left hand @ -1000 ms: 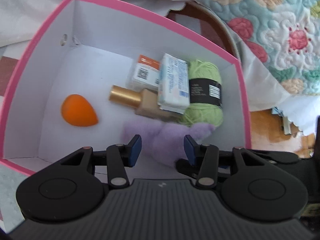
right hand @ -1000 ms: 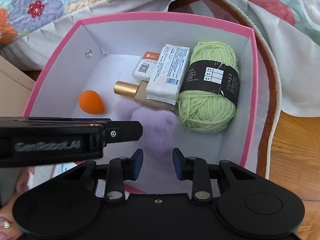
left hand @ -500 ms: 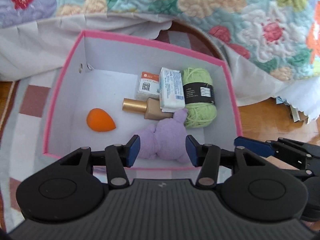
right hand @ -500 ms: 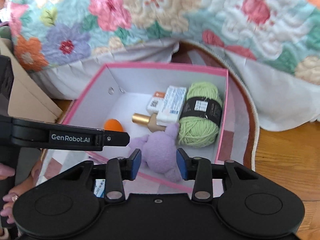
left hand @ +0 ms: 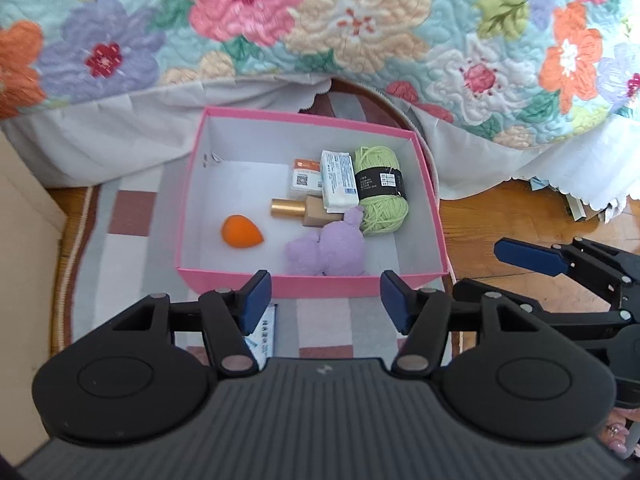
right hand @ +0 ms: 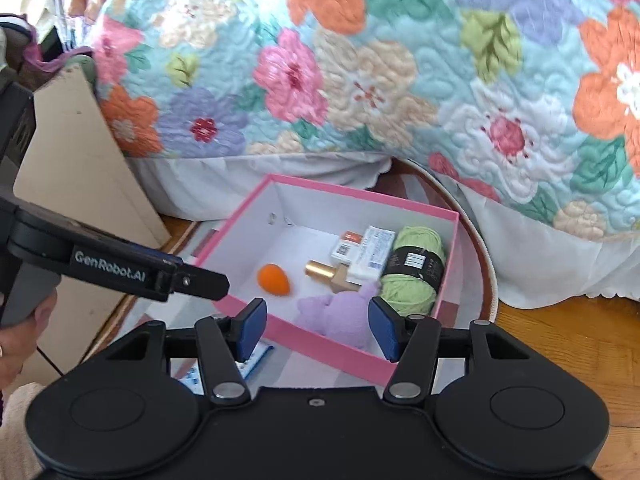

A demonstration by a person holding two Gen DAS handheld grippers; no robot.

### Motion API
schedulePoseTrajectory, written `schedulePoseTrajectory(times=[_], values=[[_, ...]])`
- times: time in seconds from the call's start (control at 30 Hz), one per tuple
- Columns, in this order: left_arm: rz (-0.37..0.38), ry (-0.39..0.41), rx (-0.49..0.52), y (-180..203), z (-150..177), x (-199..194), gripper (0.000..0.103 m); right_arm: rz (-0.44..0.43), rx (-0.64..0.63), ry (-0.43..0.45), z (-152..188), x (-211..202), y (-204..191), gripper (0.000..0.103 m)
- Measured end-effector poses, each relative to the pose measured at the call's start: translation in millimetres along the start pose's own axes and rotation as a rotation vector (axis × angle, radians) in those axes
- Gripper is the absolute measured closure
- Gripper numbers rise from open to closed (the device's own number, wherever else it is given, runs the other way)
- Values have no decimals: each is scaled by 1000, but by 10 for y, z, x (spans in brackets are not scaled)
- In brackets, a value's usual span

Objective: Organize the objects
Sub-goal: 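Move the left tool down onto the blue-white wet-wipes pack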

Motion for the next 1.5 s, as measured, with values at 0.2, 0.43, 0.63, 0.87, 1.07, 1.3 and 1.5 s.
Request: schedulePoseTrajectory(times=[0.2,0.43,0.63,0.87,1.07,1.3,1.5], values=[[-12,13,24,-31,129,-424,37,-23,-43,12,97,-272,-228,36],[-31,35,57,-112,361,-879,32,-92,-91,23,247,-623,-616,29],[-20,36,58,-198,606,-1112,29,-140,-133,5,436,-705,-952,21],[5,14,113,-235,914,-1053,29,-190,-174,-37,739,-596,-1261,13],[11,-6,92,-436,999,-726,29,-215,-161,-82,945,-235,-1323,12],[9,-10,138,-661,855,-334,16,-170,-110,-125,1047,173,-1350,11],[46,-18,109,-819,782,112,13,-136,-127,-97,1116,629,-1381,11]])
Point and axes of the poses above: each gripper's, at about its wrist camera, not at the fingertips, and x roughly the way its jaws point, y to its right, z to its underside, the point moved 6 cm from there along x, roughly the way its jaws point, and after that the axes turned 1 degree about x, right-handed, at the moved point
